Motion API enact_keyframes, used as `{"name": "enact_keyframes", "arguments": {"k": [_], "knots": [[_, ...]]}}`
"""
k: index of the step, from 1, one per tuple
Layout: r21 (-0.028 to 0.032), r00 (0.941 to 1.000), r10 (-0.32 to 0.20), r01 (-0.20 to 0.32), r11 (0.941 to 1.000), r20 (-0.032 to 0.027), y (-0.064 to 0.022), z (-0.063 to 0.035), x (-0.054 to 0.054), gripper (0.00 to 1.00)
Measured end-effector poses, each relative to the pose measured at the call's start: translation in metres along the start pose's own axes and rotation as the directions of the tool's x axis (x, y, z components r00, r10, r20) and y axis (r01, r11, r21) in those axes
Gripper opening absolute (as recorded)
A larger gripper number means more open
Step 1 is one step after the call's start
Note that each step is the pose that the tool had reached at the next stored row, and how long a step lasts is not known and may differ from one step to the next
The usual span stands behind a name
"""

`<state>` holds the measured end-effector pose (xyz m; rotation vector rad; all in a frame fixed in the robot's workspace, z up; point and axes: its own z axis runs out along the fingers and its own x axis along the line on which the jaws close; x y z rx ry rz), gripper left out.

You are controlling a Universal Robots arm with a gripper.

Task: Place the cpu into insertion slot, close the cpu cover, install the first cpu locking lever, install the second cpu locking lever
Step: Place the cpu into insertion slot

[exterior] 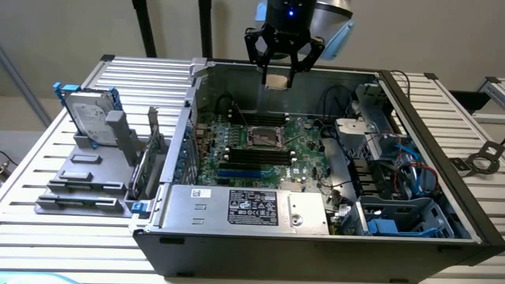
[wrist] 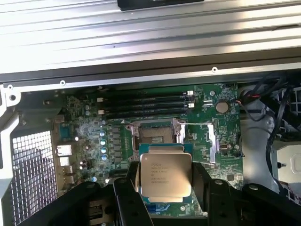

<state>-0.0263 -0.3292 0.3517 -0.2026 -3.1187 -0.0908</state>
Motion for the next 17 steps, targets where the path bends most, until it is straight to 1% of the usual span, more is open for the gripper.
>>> {"name": "enact_keyframes", "arguments": {"k": [2,4,6,9,13,15,17], "knots": [[-0.0008,0.9994,0.036,-0.036,0.9994,0.002,0.0,0.0008,0.0,0.55],[-0.0015,0.9973,0.073,-0.073,0.9973,0.0041,-0.0001,0.0016,0.0,0.55],[-0.0025,0.9941,0.109,-0.109,0.9941,0.0061,-0.0001,0.0025,0.0,0.55],[-0.0039,0.9867,0.163,-0.163,0.9867,0.009,-0.0002,0.0037,0.0,0.55],[-0.006,0.972,0.235,-0.234,0.9721,0.0128,-0.0003,0.0054,-0.0001,0.55],[-0.0072,0.963,0.269,-0.269,0.9631,0.0147,-0.0004,0.0062,-0.0001,0.55],[-0.0084,0.9525,0.304,-0.304,0.9526,0.0164,-0.0004,0.0068,-0.0001,0.55]]}}
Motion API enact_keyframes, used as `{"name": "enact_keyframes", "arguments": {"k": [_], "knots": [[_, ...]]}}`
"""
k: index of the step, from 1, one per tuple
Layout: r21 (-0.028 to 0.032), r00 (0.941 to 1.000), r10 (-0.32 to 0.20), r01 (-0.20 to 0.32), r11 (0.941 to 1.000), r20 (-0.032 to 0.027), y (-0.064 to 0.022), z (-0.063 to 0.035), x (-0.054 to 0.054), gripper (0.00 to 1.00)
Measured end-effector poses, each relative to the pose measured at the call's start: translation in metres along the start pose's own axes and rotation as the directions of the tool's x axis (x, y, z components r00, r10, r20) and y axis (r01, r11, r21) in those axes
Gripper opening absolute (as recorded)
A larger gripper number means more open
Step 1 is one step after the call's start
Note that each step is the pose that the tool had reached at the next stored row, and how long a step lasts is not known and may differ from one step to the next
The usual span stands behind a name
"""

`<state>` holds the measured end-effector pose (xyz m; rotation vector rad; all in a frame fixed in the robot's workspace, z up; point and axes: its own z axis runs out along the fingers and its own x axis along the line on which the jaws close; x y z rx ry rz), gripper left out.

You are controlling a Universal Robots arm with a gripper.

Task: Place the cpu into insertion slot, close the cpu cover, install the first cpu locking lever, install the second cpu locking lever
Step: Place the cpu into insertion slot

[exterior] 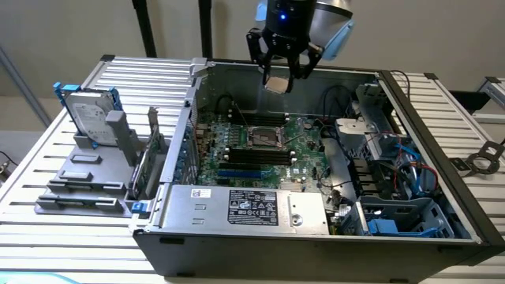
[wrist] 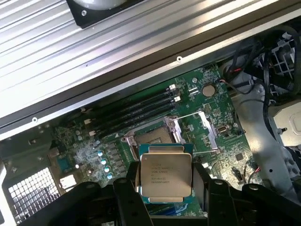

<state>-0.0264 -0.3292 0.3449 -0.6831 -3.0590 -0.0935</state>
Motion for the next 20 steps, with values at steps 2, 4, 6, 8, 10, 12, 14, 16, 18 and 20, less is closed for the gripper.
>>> {"name": "enact_keyframes", "arguments": {"k": [2,4,6,8,10,12,14,16,18,20], "knots": [[-0.0007,0.9994,0.036,-0.036,0.9994,0.0021,0.0,0.0005,0.0,0.55],[-0.0015,0.9974,0.072,-0.072,0.9974,0.004,-0.0001,0.001,0.0,0.55],[-0.0024,0.994,0.109,-0.109,0.994,0.0061,-0.0001,0.0015,0.0,0.55],[-0.0033,0.9895,0.144,-0.144,0.9896,0.0081,-0.0001,0.0019,0.0,0.55],[-0.0044,0.9835,0.181,-0.181,0.9835,0.01,-0.0001,0.0024,0.0,0.55],[-0.0054,0.9763,0.216,-0.216,0.9764,0.0119,-0.0002,0.0027,0.0,0.55],[-0.0066,0.9679,0.251,-0.251,0.968,0.0137,-0.0002,0.0031,0.0,0.55],[-0.0078,0.9578,0.287,-0.287,0.9579,0.0156,-0.0002,0.0035,-0.0001,0.55],[-0.0091,0.9469,0.321,-0.321,0.947,0.0173,-0.0002,0.0039,-0.0001,0.55],[-0.0104,0.9349,0.354,-0.354,0.9351,0.019,-0.0002,0.0042,-0.0001,0.55]]}}
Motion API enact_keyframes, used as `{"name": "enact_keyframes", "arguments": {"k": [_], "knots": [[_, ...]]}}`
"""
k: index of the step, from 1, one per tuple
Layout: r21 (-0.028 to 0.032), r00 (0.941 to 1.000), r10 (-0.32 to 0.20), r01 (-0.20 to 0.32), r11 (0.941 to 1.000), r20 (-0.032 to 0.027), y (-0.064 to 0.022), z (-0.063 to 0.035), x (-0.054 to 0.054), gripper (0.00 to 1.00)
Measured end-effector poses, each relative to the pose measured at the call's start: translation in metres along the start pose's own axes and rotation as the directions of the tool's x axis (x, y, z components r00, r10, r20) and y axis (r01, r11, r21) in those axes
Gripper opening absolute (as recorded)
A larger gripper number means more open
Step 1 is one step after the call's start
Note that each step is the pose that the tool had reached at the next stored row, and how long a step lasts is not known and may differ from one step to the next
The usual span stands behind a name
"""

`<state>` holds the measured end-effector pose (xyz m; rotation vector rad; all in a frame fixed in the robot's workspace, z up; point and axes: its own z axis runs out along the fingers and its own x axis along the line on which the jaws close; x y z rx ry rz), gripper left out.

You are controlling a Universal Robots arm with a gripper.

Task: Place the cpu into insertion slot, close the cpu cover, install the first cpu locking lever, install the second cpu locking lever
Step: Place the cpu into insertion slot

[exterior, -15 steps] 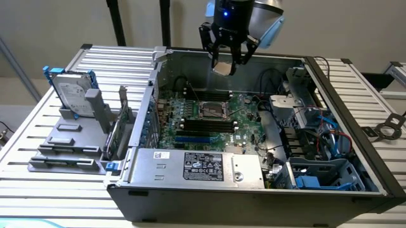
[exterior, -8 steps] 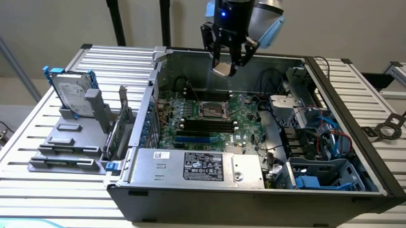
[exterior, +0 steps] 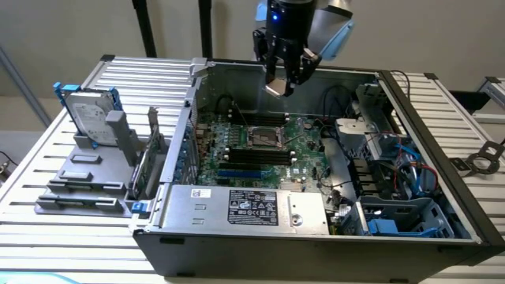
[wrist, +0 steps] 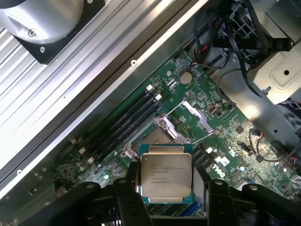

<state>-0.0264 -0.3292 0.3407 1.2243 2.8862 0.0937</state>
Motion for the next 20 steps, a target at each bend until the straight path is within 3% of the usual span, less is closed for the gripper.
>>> {"name": "enact_keyframes", "arguments": {"k": [5,10,15,20], "knots": [[-0.002,0.9958,0.091,-0.091,0.9958,0.0051,-0.0001,0.0008,0.0,0.55],[-0.0044,0.9834,0.181,-0.181,0.9834,0.01,-0.0001,0.0016,0.0,0.55],[-0.0072,0.963,0.269,-0.269,0.9631,0.0147,-0.0001,0.0026,-0.0001,0.55],[-0.0104,0.9343,0.356,-0.356,0.9345,0.019,-0.0002,0.0036,-0.0001,0.55]]}}
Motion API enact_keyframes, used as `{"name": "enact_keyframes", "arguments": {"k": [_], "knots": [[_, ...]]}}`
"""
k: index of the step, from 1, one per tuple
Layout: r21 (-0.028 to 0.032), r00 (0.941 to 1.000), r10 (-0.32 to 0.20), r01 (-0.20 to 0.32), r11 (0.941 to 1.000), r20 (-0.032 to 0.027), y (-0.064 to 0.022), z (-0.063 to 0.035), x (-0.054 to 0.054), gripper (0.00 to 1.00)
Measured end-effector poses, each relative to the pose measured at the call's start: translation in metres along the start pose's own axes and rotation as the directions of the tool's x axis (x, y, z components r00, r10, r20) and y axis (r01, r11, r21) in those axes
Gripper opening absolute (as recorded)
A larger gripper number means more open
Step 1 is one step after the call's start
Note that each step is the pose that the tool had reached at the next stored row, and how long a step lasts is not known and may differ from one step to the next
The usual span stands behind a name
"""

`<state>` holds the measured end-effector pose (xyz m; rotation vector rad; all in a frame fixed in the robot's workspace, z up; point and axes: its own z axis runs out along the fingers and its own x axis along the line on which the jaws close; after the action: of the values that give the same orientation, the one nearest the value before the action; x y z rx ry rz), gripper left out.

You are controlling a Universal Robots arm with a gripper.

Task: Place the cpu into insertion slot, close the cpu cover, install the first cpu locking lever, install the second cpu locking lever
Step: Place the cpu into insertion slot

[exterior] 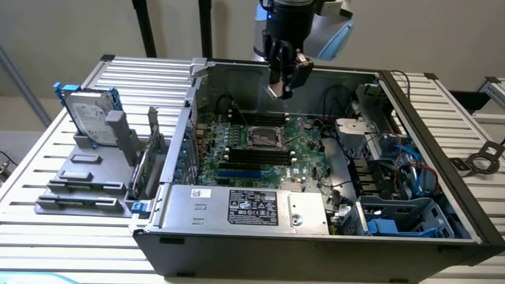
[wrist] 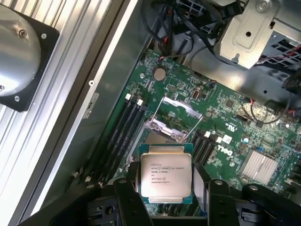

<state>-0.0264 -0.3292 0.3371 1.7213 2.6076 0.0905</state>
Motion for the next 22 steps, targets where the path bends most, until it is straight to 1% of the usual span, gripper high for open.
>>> {"name": "enact_keyframes", "arguments": {"k": [3,6,8,11,13,15,19,22], "knots": [[-0.0011,0.9985,0.054,-0.054,0.9985,0.0031,0.0,0.0006,0.0,0.55],[-0.0024,0.9941,0.109,-0.109,0.9941,0.0061,-0.0001,0.0014,0.0,0.55],[-0.0033,0.9894,0.145,-0.145,0.9895,0.0082,-0.0001,0.002,0.0,0.55],[-0.0048,0.9801,0.198,-0.198,0.9801,0.0111,-0.0001,0.0029,0.0,0.55],[-0.006,0.9723,0.233,-0.233,0.9724,0.0129,-0.0002,0.0037,-0.0001,0.55],[-0.0071,0.9632,0.268,-0.268,0.9633,0.0148,-0.0002,0.0046,-0.0001,0.55],[-0.0096,0.9409,0.338,-0.338,0.9411,0.0183,-0.0004,0.0065,-0.0001,0.55],[-0.0117,0.9213,0.388,-0.388,0.9215,0.0207,-0.0005,0.008,-0.0002,0.55]]}}
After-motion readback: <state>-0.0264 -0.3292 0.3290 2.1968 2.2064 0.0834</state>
